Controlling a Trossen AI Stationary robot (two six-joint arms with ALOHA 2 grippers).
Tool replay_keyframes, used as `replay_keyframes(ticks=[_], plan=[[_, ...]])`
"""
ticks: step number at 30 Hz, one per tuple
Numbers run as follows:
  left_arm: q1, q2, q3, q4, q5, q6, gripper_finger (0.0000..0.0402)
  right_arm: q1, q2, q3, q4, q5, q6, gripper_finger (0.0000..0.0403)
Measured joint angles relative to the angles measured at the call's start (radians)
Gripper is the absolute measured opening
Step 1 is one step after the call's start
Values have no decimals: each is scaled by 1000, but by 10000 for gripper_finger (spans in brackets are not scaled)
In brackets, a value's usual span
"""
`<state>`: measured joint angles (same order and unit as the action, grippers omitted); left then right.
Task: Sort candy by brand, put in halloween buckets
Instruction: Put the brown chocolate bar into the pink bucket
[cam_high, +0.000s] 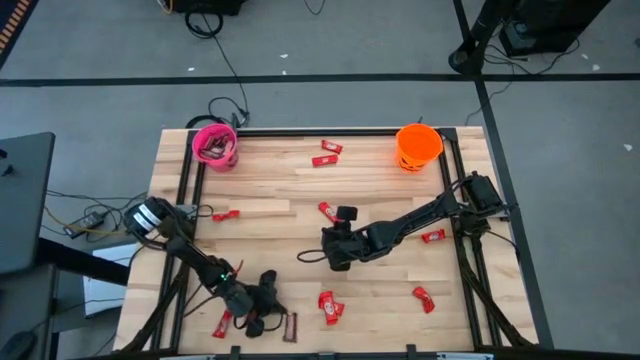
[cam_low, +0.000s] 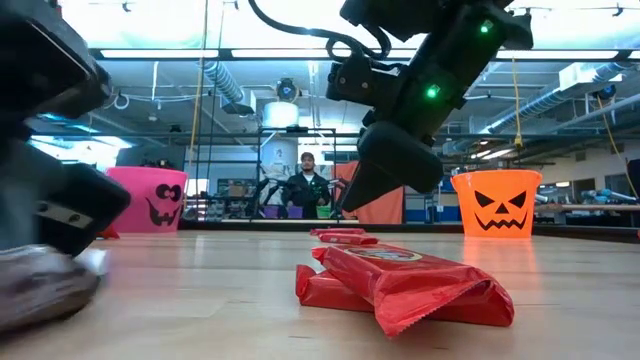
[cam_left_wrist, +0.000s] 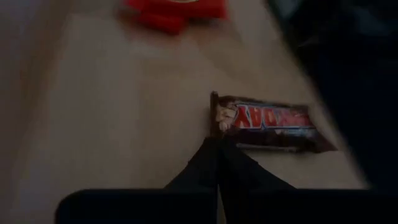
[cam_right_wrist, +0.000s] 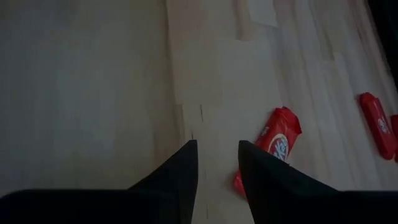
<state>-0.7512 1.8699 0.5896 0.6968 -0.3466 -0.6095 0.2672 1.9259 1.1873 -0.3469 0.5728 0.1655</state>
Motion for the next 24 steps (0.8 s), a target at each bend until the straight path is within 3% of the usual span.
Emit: replay_keyframes(ticks=[4, 12, 16, 24], plan=[[38, -87, -3, -94, -49, 24, 4, -4, 0, 0, 0, -17, -10, 128], [78, -324, -1, -478, -294, 93, 4, -21, 0, 2, -37, -183, -28, 127], [146, -464, -1, -715, -404, -20, 4, -21, 0, 2, -10, -240, -27, 117], [273, -703, -1, -1131, -601, -190, 3, -44, 2, 2, 149, -178, 27, 87]])
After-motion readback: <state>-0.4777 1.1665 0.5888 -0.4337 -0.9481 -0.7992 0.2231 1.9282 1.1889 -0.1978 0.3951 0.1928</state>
